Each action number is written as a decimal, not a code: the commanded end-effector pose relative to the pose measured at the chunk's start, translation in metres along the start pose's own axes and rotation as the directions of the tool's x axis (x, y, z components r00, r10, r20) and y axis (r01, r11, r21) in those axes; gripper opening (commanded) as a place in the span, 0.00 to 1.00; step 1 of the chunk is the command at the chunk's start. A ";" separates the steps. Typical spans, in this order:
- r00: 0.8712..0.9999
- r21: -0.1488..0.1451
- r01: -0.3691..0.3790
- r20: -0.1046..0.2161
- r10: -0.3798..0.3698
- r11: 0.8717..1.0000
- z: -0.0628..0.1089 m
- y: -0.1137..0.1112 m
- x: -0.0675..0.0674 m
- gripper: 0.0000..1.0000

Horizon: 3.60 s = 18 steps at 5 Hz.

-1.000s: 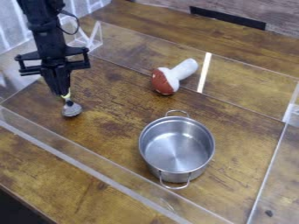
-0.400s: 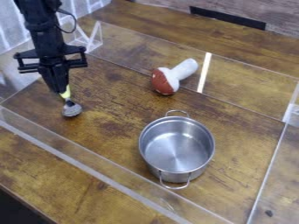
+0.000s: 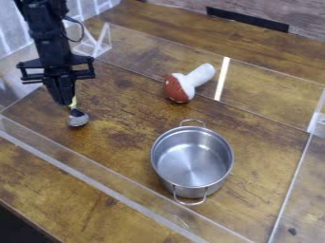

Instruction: Move the green spoon to the right

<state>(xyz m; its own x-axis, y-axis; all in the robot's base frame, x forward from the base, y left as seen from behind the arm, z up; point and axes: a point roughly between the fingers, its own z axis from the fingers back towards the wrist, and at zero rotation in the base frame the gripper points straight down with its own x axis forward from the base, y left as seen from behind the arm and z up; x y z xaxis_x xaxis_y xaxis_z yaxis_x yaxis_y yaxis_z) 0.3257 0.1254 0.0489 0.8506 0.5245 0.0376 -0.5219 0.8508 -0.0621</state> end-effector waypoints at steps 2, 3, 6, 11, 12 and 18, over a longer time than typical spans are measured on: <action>0.999 0.006 0.003 0.040 -0.003 1.000 0.010 0.008 0.010 0.00; 0.999 0.012 0.011 0.038 -0.012 1.000 0.014 0.008 0.011 0.00; 1.000 0.011 0.019 0.024 -0.019 1.000 0.012 0.010 0.014 0.00; 0.999 -0.028 0.045 -0.002 -0.046 0.999 -0.006 0.000 0.019 1.00; 0.999 -0.033 0.044 -0.009 -0.044 0.998 -0.006 -0.001 0.022 0.00; 0.994 -0.065 0.093 -0.053 -0.097 0.994 -0.007 -0.007 0.032 0.00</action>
<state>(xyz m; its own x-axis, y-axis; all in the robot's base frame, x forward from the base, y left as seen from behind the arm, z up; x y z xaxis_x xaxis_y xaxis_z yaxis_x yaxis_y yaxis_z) 0.3477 0.1328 0.0277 0.8903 0.4504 -0.0670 -0.4553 0.8823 -0.1193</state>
